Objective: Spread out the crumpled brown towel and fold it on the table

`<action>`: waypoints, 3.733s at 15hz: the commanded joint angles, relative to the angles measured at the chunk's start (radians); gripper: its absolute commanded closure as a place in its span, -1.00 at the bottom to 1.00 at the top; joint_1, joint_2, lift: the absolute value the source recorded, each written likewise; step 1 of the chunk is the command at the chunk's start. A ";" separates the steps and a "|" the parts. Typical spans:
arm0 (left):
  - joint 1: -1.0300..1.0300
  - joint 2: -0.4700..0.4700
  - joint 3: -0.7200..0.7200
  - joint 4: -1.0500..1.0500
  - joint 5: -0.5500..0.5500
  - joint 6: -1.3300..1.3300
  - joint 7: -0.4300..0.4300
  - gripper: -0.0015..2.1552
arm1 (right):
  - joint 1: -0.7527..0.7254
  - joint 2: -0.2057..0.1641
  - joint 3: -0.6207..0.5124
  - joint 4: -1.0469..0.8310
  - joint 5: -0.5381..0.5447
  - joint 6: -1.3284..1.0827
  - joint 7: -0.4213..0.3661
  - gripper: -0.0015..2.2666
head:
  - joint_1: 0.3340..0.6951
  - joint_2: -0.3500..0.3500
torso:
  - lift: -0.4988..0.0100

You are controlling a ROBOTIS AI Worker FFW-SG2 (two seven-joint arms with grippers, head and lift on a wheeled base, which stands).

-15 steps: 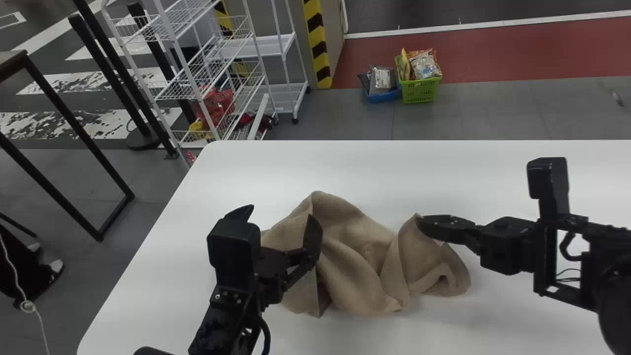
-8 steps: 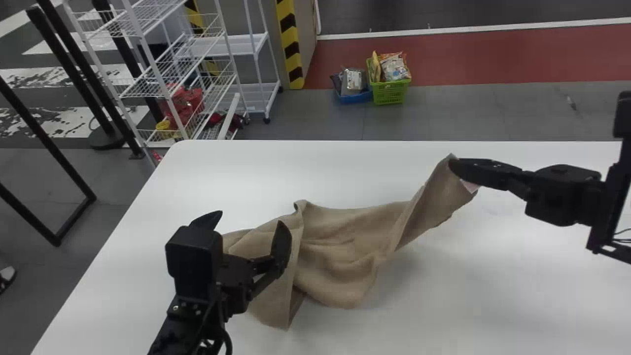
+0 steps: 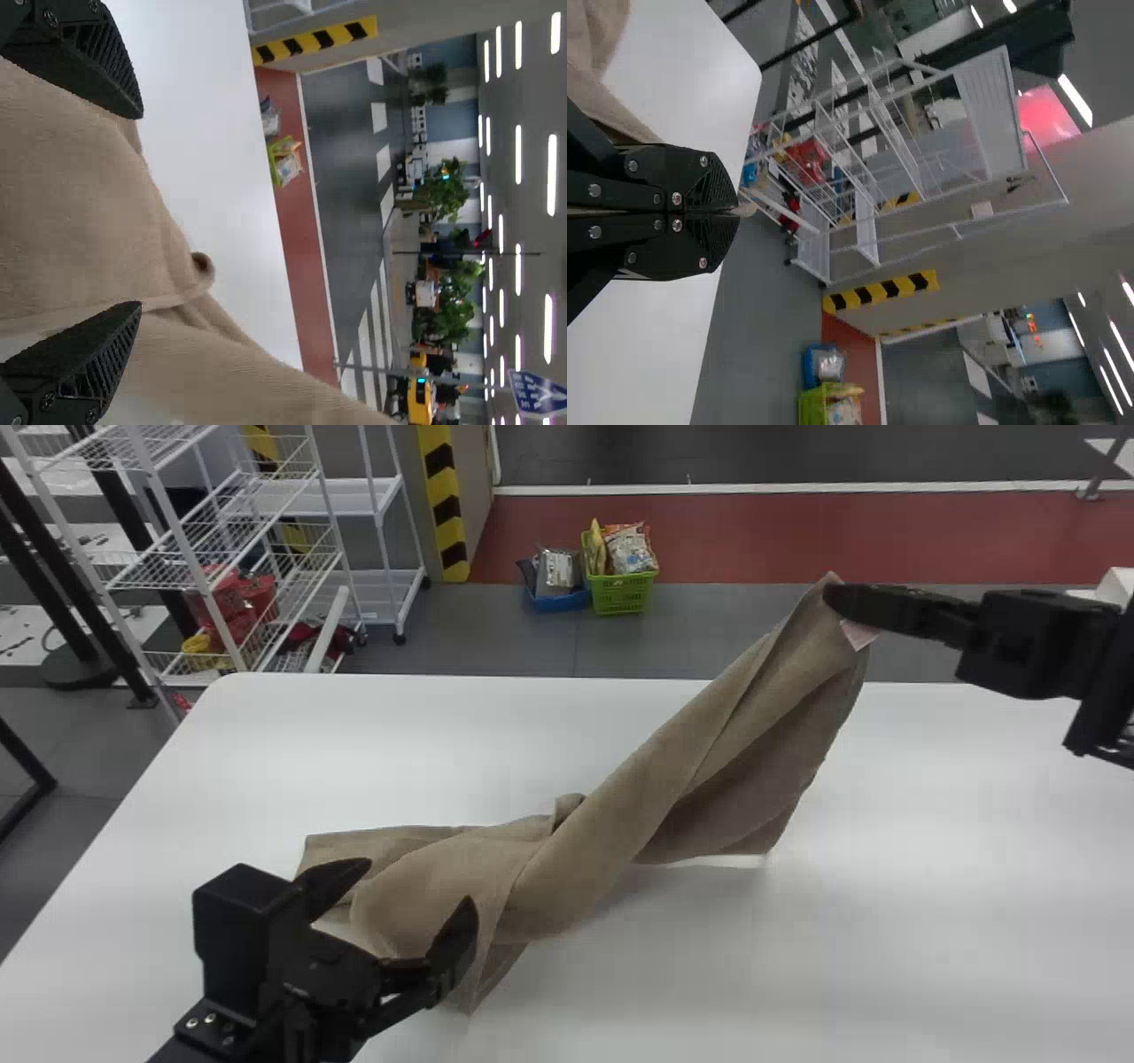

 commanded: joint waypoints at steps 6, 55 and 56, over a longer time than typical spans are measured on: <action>0.033 0.013 -0.024 -0.044 0.004 0.188 -0.040 -0.96 | -0.015 0.002 -0.081 -0.022 0.023 0.021 -0.046 0.54 | 1.00 -0.15 | 0.46; -0.380 0.003 -0.762 0.680 -0.216 -0.291 1.216 -0.86 | 0.154 0.002 -0.067 -0.036 -0.101 -0.209 -0.029 0.54 | 1.00 -0.58 | 0.46; -0.366 0.004 -0.751 0.676 -0.234 -0.288 1.216 -0.86 | 0.154 0.002 -0.072 -0.036 -0.113 -0.209 -0.028 0.54 | 1.00 -0.56 | 0.46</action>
